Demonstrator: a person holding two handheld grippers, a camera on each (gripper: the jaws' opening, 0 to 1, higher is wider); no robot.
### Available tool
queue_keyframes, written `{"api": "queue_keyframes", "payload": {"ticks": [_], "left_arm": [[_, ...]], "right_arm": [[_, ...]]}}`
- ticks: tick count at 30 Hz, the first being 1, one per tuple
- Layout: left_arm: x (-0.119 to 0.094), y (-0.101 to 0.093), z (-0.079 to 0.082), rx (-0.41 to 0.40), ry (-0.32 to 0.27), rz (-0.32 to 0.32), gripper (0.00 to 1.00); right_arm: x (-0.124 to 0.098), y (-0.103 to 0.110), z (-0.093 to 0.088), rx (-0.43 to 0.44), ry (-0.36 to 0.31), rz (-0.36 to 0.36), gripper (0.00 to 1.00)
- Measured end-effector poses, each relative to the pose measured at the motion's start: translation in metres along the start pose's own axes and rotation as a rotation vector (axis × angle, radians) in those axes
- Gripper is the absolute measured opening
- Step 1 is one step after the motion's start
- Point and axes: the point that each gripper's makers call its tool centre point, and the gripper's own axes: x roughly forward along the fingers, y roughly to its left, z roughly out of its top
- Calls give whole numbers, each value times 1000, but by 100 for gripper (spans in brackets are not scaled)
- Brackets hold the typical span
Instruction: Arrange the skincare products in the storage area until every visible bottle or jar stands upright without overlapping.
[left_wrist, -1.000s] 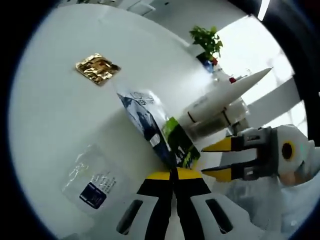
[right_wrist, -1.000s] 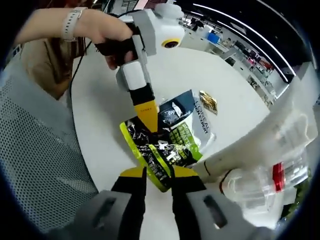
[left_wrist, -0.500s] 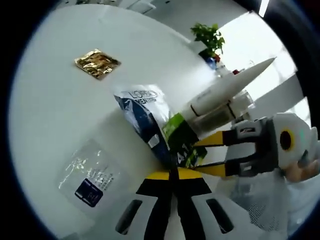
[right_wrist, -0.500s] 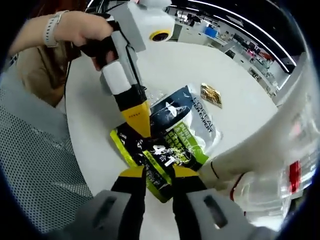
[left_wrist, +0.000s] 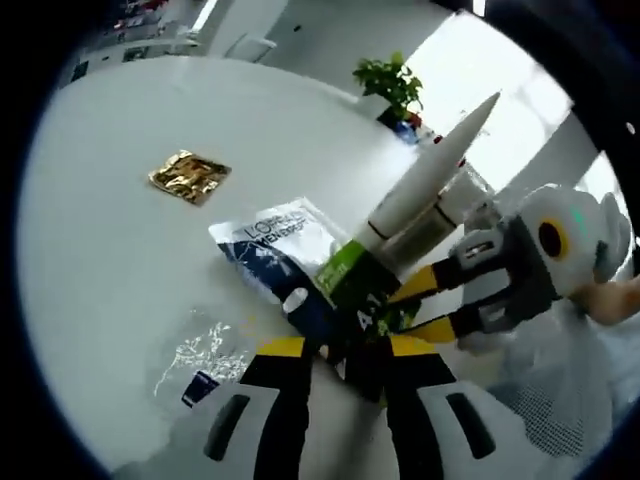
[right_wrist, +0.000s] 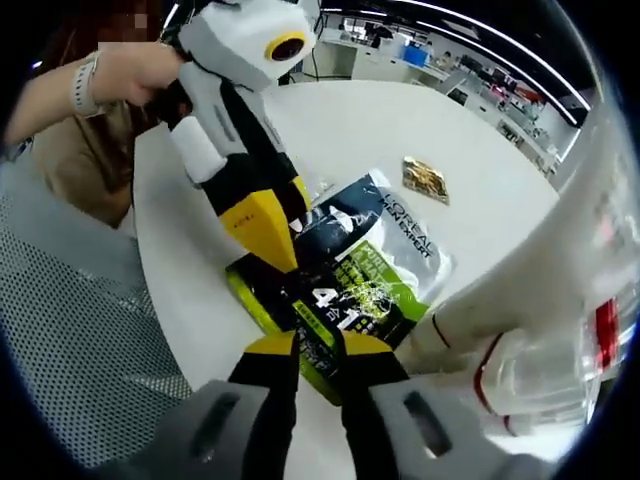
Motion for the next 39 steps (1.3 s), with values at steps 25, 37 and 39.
{"api": "queue_keyframes", "payload": {"ticks": [25, 37, 39], "left_arm": [[30, 19, 36, 178, -61, 93, 30], [30, 26, 33, 274, -46, 156, 23], [30, 24, 33, 265, -43, 153, 26]], "right_arm": [[1, 0, -1, 42, 22, 6, 17], [1, 1, -1, 50, 29, 7, 17], [1, 1, 0, 49, 33, 8, 17]]}}
